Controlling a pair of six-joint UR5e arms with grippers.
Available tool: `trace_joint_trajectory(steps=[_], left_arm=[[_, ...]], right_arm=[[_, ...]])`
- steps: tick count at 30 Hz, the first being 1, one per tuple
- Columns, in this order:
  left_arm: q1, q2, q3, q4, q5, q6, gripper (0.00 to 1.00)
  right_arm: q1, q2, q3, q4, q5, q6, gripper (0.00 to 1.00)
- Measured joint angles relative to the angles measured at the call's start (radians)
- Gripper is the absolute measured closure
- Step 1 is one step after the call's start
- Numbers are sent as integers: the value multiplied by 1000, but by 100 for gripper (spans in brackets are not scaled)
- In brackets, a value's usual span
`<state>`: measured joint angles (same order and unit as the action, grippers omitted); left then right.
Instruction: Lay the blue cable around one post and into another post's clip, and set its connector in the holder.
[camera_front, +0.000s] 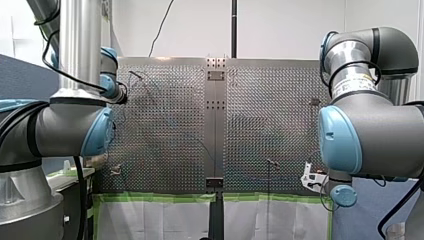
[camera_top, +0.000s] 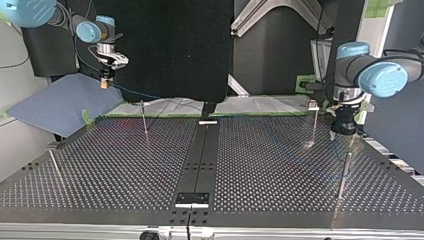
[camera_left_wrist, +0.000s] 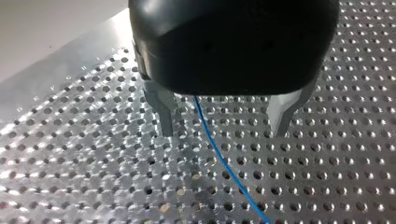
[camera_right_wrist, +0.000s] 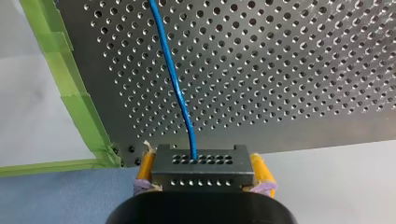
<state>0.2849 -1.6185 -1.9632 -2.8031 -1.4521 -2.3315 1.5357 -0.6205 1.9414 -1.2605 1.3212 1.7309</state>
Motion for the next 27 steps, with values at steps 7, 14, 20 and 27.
trace_joint_trajectory(steps=[7, 14, 20, 27], left_arm=[[14, 56, 31, -56, -54, 54, 0], [18, 115, 89, -115, -114, 114, 0], [22, 165, 139, -165, -164, 164, 0], [3, 226, 200, -226, -221, 224, 0]], right_arm=[[1, 0, 0, -1, -3, 1, 100], [1, 0, -3, -1, -4, 2, 100], [1, 0, -3, -1, -5, 6, 100], [1, 0, -6, -2, -4, 16, 100]])
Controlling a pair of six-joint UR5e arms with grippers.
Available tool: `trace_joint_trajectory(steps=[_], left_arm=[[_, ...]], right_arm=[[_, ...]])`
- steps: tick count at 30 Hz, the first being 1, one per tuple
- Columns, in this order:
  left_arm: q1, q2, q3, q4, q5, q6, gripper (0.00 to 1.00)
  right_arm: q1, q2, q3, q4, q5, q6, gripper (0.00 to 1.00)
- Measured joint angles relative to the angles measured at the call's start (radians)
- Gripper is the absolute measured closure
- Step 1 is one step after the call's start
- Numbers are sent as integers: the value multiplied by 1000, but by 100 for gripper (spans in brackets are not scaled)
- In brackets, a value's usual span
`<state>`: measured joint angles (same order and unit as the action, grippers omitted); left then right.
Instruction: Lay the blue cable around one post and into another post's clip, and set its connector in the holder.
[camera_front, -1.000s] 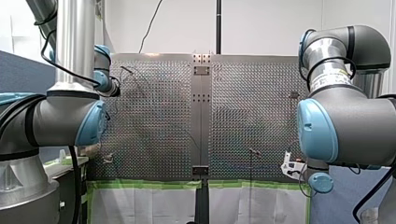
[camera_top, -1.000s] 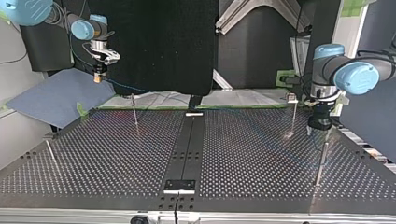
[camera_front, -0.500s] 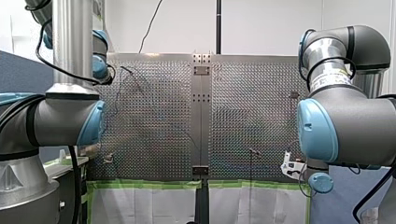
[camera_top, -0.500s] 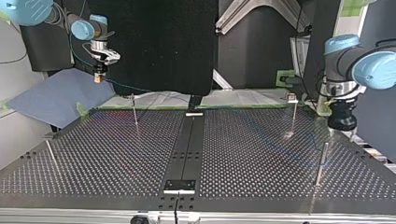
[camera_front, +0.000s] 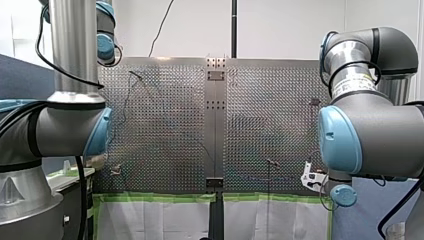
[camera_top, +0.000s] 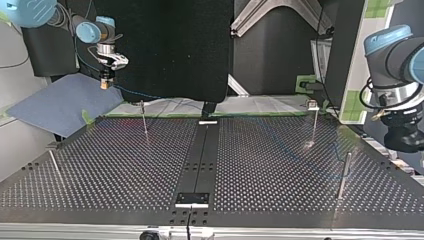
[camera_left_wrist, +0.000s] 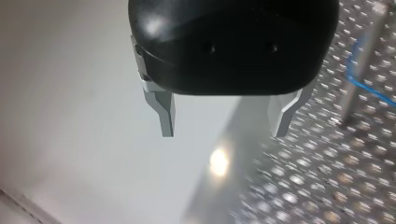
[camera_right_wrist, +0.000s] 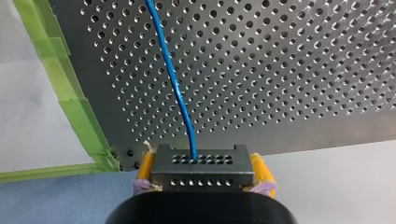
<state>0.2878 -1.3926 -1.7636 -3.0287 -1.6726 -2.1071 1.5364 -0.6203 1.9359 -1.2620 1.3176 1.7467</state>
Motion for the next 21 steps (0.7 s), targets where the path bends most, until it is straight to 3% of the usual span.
trace_joint_trajectory(steps=[5, 11, 21], left_arm=[[-21, 34, 41, -41, 8, 41, 0], [-55, 30, 92, -92, 33, 92, 0], [-112, -21, 183, -184, -28, 183, 0]], right_arm=[[0, 0, -1, 0, 2, 4, 100], [0, 0, -3, 2, 3, 7, 100], [1, 0, -4, 7, 3, 7, 100]])
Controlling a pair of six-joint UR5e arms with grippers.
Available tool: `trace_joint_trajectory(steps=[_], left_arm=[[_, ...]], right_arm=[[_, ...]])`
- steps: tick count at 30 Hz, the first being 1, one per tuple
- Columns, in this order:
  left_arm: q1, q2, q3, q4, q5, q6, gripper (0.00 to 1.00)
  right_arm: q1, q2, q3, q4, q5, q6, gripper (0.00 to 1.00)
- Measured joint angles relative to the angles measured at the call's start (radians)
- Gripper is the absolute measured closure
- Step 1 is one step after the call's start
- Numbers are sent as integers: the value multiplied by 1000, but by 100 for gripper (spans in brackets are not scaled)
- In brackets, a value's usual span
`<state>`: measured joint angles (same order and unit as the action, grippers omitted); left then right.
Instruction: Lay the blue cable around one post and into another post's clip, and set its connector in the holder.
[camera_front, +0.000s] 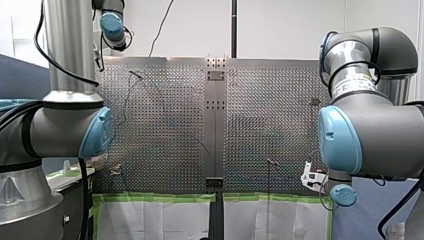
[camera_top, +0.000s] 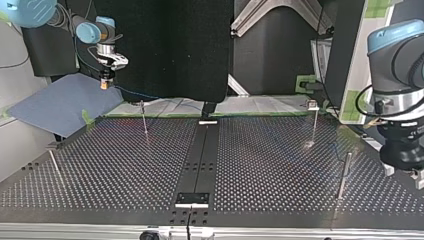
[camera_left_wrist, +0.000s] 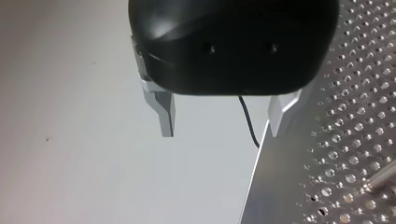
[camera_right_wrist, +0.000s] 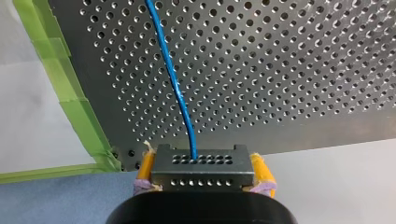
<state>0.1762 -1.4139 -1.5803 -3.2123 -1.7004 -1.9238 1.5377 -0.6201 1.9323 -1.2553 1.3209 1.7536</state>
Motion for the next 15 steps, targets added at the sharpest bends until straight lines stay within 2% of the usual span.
trace_joint_trajectory(steps=[11, 15], left_arm=[[-52, -16, 95, -96, -7, 96, 0], [-71, -19, 111, -135, -25, 135, 0]], right_arm=[[0, 0, 0, 3, 1, 0, 100], [0, 0, 0, 5, 1, 0, 100]])
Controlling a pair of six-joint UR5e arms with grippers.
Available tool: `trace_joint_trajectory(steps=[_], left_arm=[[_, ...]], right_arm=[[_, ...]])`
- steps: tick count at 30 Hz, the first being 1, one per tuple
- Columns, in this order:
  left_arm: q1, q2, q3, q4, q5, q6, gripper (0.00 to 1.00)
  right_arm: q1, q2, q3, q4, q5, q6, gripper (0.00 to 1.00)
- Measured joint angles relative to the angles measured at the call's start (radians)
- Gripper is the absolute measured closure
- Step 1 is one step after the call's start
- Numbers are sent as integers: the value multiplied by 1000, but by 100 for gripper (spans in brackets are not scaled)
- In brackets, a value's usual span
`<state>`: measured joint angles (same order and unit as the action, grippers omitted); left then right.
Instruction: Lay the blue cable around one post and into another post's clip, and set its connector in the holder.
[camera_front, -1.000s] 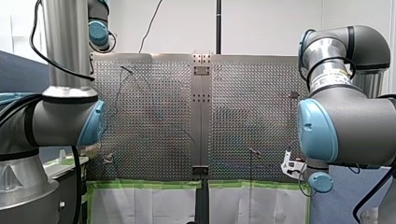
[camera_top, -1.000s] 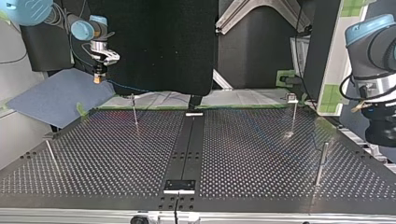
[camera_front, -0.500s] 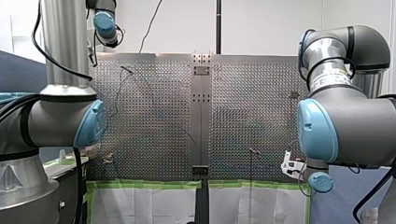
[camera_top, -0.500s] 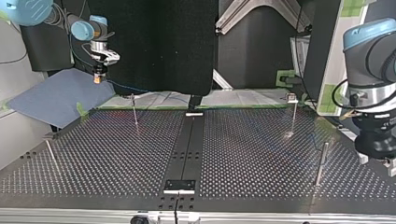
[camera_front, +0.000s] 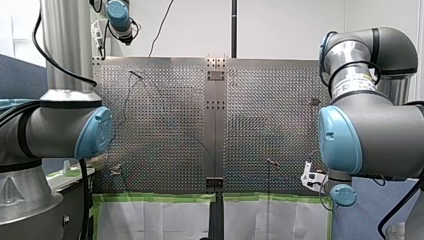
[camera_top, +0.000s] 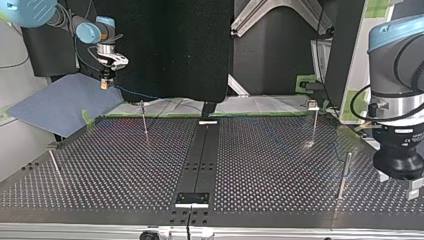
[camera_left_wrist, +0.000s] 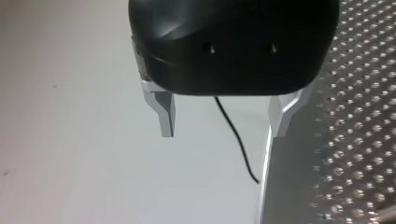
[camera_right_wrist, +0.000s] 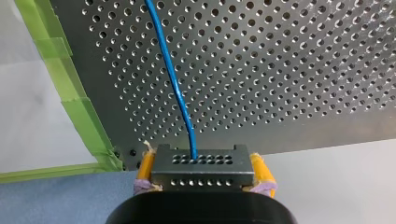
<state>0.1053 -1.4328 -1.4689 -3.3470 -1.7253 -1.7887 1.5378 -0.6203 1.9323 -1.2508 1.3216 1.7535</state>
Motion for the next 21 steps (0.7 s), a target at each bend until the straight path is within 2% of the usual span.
trace_joint_trajectory(steps=[7, 11, 16, 21], left_arm=[[-33, -7, -36, -60, -34, 60, 0], [-45, -9, -69, -100, -39, 100, 0], [-56, -9, -80, -151, -31, 150, 0], [-64, -9, -70, -198, 4, 198, 0]], right_arm=[[0, 0, 0, 3, 1, 0, 100], [0, 0, 0, 5, 1, 0, 100], [0, 0, -1, 5, 1, 1, 100], [0, 0, -1, 5, 1, 2, 100]])
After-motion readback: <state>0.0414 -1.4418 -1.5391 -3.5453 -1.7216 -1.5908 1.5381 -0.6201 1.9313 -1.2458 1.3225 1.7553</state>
